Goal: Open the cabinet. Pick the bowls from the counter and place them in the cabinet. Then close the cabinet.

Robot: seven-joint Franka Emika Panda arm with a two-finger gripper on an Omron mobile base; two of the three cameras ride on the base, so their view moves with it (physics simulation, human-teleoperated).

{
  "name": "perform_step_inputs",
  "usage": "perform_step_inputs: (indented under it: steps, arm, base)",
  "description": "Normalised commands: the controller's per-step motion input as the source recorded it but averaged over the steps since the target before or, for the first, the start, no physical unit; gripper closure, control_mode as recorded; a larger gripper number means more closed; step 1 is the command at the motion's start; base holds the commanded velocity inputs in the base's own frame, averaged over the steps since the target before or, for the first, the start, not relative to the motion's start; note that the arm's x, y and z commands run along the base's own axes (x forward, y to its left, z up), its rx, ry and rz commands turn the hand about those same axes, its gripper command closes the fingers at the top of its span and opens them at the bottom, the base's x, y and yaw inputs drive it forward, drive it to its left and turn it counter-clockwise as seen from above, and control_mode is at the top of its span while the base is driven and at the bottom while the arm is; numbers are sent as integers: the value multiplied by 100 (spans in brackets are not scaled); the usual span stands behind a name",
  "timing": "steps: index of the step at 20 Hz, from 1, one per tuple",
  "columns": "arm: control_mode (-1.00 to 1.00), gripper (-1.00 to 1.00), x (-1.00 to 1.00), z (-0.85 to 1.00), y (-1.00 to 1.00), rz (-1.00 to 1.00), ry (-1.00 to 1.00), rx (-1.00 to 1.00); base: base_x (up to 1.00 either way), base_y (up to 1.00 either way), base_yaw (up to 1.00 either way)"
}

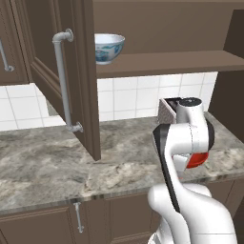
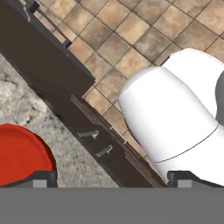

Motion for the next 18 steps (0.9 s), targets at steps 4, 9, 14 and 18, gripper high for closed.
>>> perform_step_inputs:
  steps: [4,9,14,18]
  arm:
    - [-100,-100,20,-28,-7,0,0,0]
    - [-100,-100,29,-13,-3,0,0,0]
    - [-100,-100,27,-5,0,0,0,0]
    - [-100,-100,29,0,-1,0,0,0]
  base:
    - [0,0,0]
    - [0,0,0]
    - [0,0,0]
    - [0,0,0]
